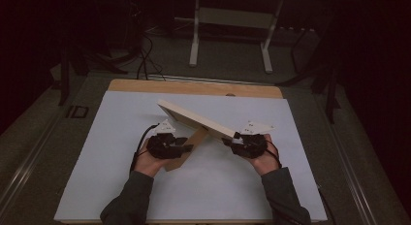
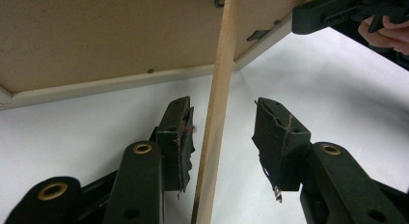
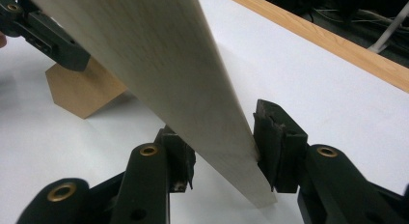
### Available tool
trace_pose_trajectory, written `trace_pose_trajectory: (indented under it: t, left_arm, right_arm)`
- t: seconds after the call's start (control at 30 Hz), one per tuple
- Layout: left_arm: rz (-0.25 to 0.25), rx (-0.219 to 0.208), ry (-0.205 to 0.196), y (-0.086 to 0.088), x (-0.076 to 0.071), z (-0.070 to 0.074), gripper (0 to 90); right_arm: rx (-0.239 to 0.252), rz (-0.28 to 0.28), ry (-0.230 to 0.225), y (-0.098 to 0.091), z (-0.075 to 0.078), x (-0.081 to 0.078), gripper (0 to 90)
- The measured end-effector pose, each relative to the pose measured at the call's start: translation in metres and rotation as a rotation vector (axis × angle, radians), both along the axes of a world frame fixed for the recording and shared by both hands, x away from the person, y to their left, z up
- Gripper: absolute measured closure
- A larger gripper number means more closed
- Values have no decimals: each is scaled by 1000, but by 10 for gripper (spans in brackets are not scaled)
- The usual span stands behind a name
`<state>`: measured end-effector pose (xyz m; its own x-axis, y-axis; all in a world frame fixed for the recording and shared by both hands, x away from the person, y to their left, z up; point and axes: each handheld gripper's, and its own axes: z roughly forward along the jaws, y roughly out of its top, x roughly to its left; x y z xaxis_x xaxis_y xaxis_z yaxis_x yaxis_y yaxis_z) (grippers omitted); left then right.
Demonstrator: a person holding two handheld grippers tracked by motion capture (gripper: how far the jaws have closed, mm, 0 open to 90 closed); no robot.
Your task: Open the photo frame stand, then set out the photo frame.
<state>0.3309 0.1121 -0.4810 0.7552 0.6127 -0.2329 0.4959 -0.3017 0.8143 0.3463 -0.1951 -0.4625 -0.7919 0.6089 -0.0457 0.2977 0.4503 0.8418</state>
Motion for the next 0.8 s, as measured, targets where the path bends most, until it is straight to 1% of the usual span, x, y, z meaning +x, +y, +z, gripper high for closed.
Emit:
trace_pose_trajectory:
  t: [0.13,0.2,0.23,0.33,0.37,0.4,0.43,0.5,0.6,0.63,0.8]
  left_arm:
    - [12,-3,0,1,0,1,572]
    - [19,-13,0,2,0,3,571]
    - [26,-27,3,4,1,3,571]
    - [30,-36,6,6,1,4,578]
    - [41,-48,3,7,2,5,586]
    - [41,-48,3,7,2,5,587]
    - [51,-60,3,9,2,6,590]
    - [59,-68,-2,10,2,7,590]
    - [71,-74,-2,12,1,9,580]
    - [90,-75,-5,13,1,10,569]
    - [106,-73,-9,14,2,12,556]
  right_arm:
    - [-3,0,4,0,0,0,593]
    - [-5,0,5,-1,0,0,591]
    - [-2,-1,8,-1,0,0,583]
    - [-3,-2,14,-2,0,1,575]
    - [-2,-4,15,-3,0,1,564]
    - [-2,-4,15,-3,0,1,564]
    - [-2,-15,16,-4,0,1,545]
    - [2,-19,16,-5,-1,0,544]
    - [2,-23,19,-6,-1,-1,539]
    - [0,-24,20,-8,-1,-1,534]
    - [0,-28,21,-13,-3,-2,500]
